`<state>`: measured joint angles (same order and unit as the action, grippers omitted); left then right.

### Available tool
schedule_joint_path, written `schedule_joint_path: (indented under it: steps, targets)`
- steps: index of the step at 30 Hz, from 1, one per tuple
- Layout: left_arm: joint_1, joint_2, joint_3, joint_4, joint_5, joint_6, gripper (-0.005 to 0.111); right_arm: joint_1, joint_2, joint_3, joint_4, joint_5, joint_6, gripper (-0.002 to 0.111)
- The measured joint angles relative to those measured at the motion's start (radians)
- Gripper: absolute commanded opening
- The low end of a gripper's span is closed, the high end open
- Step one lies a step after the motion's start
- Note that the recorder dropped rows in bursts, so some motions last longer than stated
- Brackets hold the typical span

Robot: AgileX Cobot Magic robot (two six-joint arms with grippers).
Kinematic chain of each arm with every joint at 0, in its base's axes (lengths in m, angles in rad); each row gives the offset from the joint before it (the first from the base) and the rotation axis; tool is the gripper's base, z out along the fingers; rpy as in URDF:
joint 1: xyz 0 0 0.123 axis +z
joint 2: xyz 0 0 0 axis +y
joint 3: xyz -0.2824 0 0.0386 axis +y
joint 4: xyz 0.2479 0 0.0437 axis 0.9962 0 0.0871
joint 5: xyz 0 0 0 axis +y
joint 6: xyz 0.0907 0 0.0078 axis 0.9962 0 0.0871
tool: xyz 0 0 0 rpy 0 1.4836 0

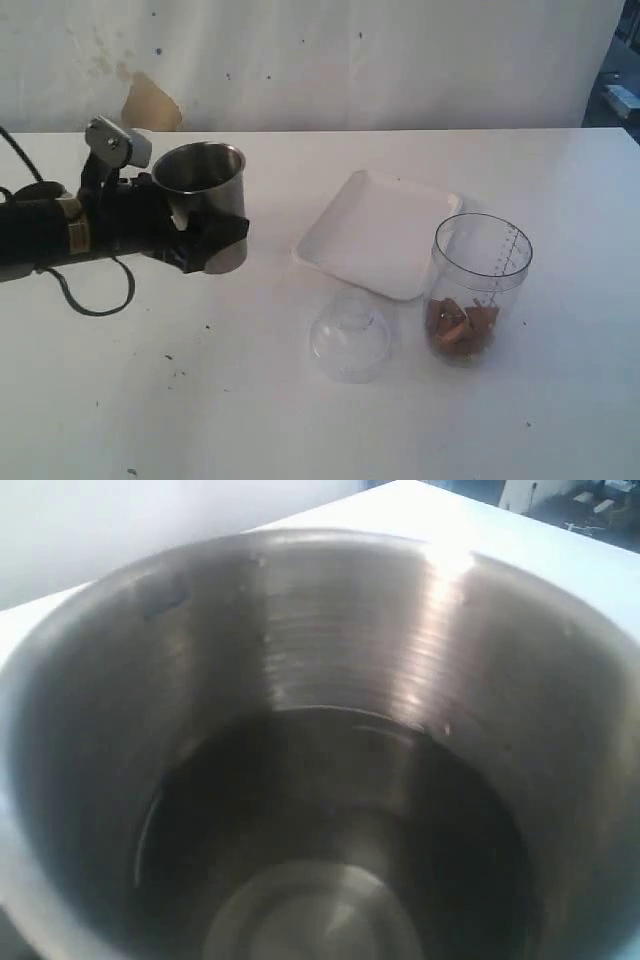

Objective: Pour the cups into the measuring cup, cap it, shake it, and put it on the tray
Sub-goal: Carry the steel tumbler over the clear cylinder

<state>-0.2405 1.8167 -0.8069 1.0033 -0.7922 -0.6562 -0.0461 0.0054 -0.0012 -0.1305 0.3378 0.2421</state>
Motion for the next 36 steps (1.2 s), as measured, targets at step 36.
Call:
schedule_joint_path:
  steps: [36]
  targets:
    - [-0.407, 0.262, -0.604, 0.084, 0.268, -0.035, 0.000, 0.000, 0.000, 0.000, 0.000, 0.000, 0.000, 0.000]
